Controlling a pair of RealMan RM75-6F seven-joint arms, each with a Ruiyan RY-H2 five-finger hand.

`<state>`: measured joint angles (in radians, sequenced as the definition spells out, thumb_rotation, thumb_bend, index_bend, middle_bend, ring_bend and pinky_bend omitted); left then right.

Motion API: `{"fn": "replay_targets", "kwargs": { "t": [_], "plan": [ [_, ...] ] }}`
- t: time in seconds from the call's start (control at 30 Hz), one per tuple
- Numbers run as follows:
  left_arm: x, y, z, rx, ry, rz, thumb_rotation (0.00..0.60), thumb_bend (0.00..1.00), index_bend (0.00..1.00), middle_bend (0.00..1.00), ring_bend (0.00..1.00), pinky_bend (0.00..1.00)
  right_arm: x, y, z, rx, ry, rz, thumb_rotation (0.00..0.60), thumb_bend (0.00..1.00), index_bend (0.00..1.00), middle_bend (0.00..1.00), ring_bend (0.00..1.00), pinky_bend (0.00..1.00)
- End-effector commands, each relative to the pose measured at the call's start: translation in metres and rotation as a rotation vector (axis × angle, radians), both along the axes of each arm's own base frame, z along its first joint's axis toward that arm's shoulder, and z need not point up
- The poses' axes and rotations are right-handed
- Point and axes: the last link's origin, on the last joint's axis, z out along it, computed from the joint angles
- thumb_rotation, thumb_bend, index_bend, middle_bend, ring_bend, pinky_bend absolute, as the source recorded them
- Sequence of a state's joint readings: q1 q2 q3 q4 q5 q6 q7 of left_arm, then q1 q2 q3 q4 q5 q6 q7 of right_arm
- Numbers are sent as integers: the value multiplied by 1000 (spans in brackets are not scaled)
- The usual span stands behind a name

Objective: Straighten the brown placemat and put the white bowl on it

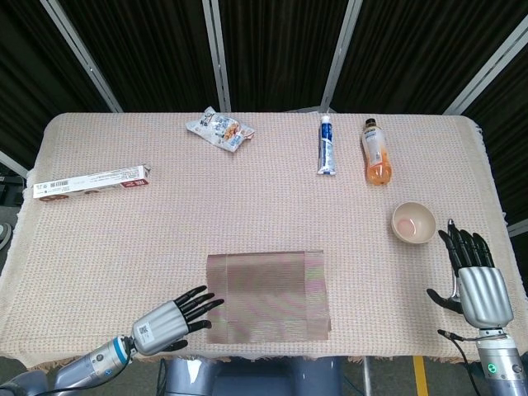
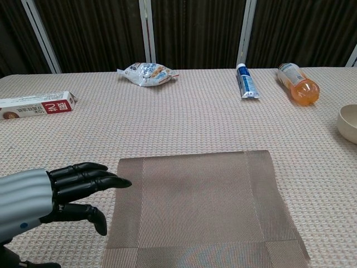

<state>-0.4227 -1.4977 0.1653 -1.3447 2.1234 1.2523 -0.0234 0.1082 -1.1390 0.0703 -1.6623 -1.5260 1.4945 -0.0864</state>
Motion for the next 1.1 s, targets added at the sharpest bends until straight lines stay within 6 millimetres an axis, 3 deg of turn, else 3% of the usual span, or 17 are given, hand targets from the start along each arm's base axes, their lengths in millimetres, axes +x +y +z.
{"fn": "replay_targets", "kwargs": {
  "t": [0.03, 0.43, 0.93, 1.1],
  "plan": [
    [-4, 3, -6, 6, 19, 7, 600, 200, 319, 0, 0, 0, 0, 0, 0, 2, 0, -1, 600, 0, 0, 0, 0, 0],
    [0, 7, -36, -15, 43, -17, 600, 215, 311, 0, 0, 0, -2, -2, -2, 2, 8, -11, 600, 0, 0, 0, 0, 0],
    [7, 6, -57, -26, 46, -20, 600, 219, 311, 0, 0, 0, -3, -3, 0, -3, 4, -14, 600, 0, 0, 0, 0, 0],
    [7, 5, -60, -29, 47, -24, 600, 288, 313, 0, 0, 0, -3, -3, 0, -2, 3, -16, 600, 0, 0, 0, 0, 0]
  ]
}}
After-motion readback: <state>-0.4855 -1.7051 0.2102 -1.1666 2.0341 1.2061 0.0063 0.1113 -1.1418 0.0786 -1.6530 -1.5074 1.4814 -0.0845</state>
